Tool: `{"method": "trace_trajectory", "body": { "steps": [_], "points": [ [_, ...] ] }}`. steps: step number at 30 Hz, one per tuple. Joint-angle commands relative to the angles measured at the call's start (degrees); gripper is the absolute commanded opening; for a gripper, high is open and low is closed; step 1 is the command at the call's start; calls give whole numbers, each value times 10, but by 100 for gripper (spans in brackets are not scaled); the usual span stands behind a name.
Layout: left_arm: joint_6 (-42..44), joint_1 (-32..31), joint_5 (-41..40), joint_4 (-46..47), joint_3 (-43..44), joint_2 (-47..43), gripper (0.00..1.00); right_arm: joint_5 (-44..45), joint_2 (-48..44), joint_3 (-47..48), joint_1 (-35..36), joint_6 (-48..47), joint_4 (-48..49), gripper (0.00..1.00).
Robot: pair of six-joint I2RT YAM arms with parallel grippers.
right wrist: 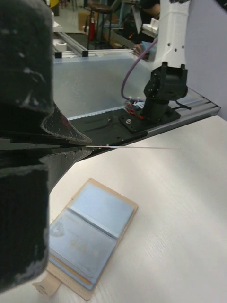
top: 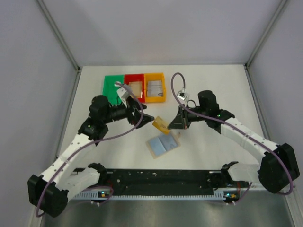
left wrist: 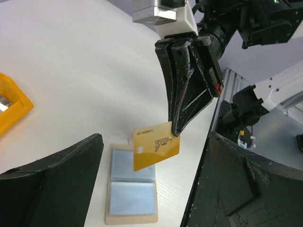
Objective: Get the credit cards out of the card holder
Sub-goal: Place the credit card in the storage box.
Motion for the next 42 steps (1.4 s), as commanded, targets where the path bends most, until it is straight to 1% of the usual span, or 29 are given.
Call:
{"method": "trace_trajectory", "body": {
  "steps": [1, 3, 6, 8, 11, 16, 19, 25, 28, 30, 32, 34, 35, 36, 37, 38, 40, 42],
  "points": [
    [212, 3, 99, -272, 107, 62, 97, -42, -18, 58, -3, -122, -140, 0],
    [242, 2, 149, -302, 140, 88, 95, -53, -19, 73, -3, -138, -159, 0],
    [260, 2, 202, -339, 180, 124, 91, -68, -21, 90, -2, -154, -176, 0],
    [267, 2, 218, -353, 194, 142, 88, -72, -22, 99, 2, -164, -186, 0],
    [262, -4, 246, -354, 203, 164, 87, -85, -20, 106, 13, -175, -192, 0],
    [258, -16, 269, -354, 220, 187, 83, -90, -10, 124, 25, -187, -203, 0],
    [256, -25, 260, -354, 227, 199, 78, -95, -1, 134, 32, -194, -210, 0],
    [246, -37, 274, -333, 231, 216, 68, -99, 15, 144, 41, -199, -211, 0],
    [237, -39, 283, -315, 231, 221, 55, -99, 20, 146, 43, -201, -212, 0],
    [234, -39, 288, -307, 229, 220, 45, -99, 22, 144, 42, -203, -212, 0],
    [236, -39, 288, -303, 228, 221, 25, -98, 23, 141, 42, -205, -212, 0],
    [247, -38, 288, -303, 226, 220, 3, -91, 24, 138, 42, -205, -213, 0],
    [252, -38, 283, -303, 224, 217, 0, -82, 24, 136, 42, -205, -212, 0],
    [261, -37, 276, -305, 224, 217, 0, -70, 22, 135, 43, -204, -212, 0],
    [275, -35, 266, -311, 224, 214, 0, -51, 19, 134, 41, -198, -212, 3],
    [293, -35, 249, -319, 224, 210, 0, -33, 17, 134, 39, -197, -211, 20],
    [327, -25, 213, -332, 224, 201, 0, -11, 8, 129, 30, -189, -210, 47],
    [348, -2, 171, -336, 220, 191, 0, 19, -5, 125, 16, -179, -210, 62]
  ]
}}
